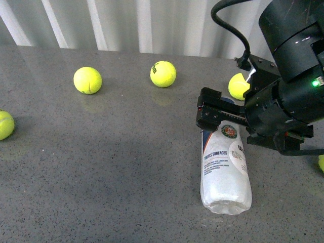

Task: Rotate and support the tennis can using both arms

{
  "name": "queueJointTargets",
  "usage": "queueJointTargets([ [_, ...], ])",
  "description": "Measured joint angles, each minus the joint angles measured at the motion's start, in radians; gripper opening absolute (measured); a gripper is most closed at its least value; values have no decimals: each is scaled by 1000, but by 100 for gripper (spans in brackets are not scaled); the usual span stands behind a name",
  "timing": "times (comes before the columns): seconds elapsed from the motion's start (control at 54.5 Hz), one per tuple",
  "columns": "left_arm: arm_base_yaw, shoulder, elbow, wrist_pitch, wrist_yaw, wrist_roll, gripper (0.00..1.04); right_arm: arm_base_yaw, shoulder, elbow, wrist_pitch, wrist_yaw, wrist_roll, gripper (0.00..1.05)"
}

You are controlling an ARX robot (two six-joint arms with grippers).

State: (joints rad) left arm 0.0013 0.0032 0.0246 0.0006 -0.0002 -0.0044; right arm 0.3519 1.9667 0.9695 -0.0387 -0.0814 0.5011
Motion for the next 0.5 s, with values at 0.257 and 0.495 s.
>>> queueJointTargets([
  [0.257,0,0,0,0,0,0,98,14,145,78,-9,-3,4,97],
  [0.495,0,0,0,0,0,0,98,12,159,82,5,-20,-32,70],
])
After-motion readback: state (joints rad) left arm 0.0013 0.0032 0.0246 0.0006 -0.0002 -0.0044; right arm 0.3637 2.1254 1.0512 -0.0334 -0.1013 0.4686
